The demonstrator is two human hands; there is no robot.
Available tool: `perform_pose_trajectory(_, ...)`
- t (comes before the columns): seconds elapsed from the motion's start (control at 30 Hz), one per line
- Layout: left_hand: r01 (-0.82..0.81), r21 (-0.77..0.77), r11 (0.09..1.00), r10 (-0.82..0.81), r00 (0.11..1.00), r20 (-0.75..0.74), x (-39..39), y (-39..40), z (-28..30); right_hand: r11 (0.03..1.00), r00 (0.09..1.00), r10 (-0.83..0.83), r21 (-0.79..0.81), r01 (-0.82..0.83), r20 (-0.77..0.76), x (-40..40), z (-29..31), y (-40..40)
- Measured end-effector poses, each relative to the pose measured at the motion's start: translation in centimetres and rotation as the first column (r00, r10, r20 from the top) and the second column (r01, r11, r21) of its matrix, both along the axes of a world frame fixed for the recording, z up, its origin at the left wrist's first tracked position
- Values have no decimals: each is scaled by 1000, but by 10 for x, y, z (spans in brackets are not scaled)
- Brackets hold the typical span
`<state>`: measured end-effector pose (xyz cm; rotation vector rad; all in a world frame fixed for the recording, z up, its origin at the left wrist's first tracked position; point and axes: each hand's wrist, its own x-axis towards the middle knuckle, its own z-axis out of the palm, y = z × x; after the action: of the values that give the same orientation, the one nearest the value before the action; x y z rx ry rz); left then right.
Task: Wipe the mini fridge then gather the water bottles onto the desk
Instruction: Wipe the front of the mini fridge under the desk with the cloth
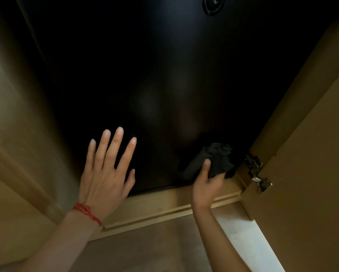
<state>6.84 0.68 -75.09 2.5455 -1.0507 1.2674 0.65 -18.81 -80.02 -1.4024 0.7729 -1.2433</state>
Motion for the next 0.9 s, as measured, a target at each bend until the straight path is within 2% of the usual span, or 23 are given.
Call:
perform_pose_trajectory(0.07, 0, 9, 1000, 0, 1000, -11, -2, 1, -2, 997, 998, 64, -35, -65, -14, 4, 0, 25)
perform_pose_trajectory(0.17, 6, 33, 999, -5, 1000, -29, -3, 4, -7, 966, 982, 179, -177, -187, -60, 7, 6, 59)
perform_pose_trajectory(0.27, 4, 45, 999, -3, 999, -39, -4, 7, -10, 921, 973, 197, -318, -225, -119, 7, 8, 62)
perform_pose_trajectory(0.37, 9, 48, 999, -7, 999, -46, -3, 10, -13, 905, 969, 187, -355, -233, -159, 4, 5, 47)
perform_pose_trajectory(0.47, 13, 58, 998, -10, 998, -56, -2, 14, -18, 950, 982, 110, -274, -148, -151, 1, -6, 23)
perform_pose_trajectory(0.57, 14, 62, 998, -11, 998, -57, -2, 17, -23, 998, 992, -37, -59, 30, -119, -7, -16, -13)
perform_pose_trajectory(0.63, 7, 64, 998, -4, 999, -50, -1, 17, -25, 994, 988, -92, 48, 99, -128, -10, -21, -28)
perform_pose_trajectory(0.7, 0, 61, 998, 3, 999, -46, -1, 16, -26, 989, 986, -116, 77, 125, -118, -9, -23, -29)
perform_pose_trajectory(0.9, 1, 45, 999, 2, 998, -62, -4, 13, -25, 942, 979, -181, 269, 199, -89, 7, -26, 2)
